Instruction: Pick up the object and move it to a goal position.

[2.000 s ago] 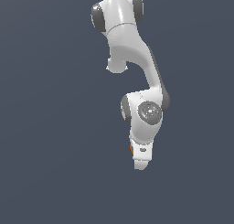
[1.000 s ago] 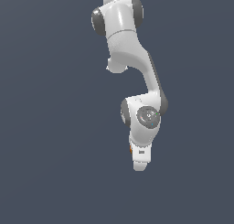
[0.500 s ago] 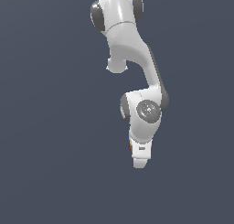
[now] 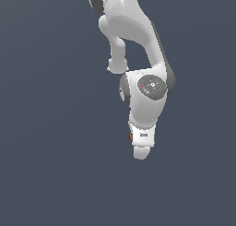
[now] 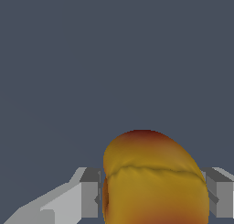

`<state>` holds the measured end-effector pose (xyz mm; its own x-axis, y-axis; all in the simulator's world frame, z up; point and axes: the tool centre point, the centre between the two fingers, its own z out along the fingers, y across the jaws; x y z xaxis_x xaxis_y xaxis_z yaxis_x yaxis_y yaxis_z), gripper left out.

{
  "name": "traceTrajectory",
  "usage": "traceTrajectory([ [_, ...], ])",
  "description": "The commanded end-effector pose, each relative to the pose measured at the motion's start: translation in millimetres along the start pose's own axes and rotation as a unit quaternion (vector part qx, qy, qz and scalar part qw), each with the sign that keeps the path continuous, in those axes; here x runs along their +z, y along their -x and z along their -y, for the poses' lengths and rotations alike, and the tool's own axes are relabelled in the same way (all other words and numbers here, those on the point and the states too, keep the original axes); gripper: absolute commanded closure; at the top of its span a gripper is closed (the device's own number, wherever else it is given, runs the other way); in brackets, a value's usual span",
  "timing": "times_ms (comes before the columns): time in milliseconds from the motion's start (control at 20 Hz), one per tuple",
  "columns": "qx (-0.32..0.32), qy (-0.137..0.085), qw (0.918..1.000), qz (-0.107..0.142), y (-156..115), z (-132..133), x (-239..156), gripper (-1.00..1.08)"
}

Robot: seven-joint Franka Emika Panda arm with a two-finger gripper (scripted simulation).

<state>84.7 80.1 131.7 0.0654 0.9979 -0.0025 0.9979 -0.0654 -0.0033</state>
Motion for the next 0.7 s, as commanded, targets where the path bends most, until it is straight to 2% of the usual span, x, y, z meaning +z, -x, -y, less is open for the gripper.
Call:
traceTrajectory([
  [0,0.000,0.001,1.0000,0.000,3.6,5.5,-28.9,1.08],
  [650,-0.001,0.001,1.0000,-0.001,19.8,31.6,-164.7,1.08],
])
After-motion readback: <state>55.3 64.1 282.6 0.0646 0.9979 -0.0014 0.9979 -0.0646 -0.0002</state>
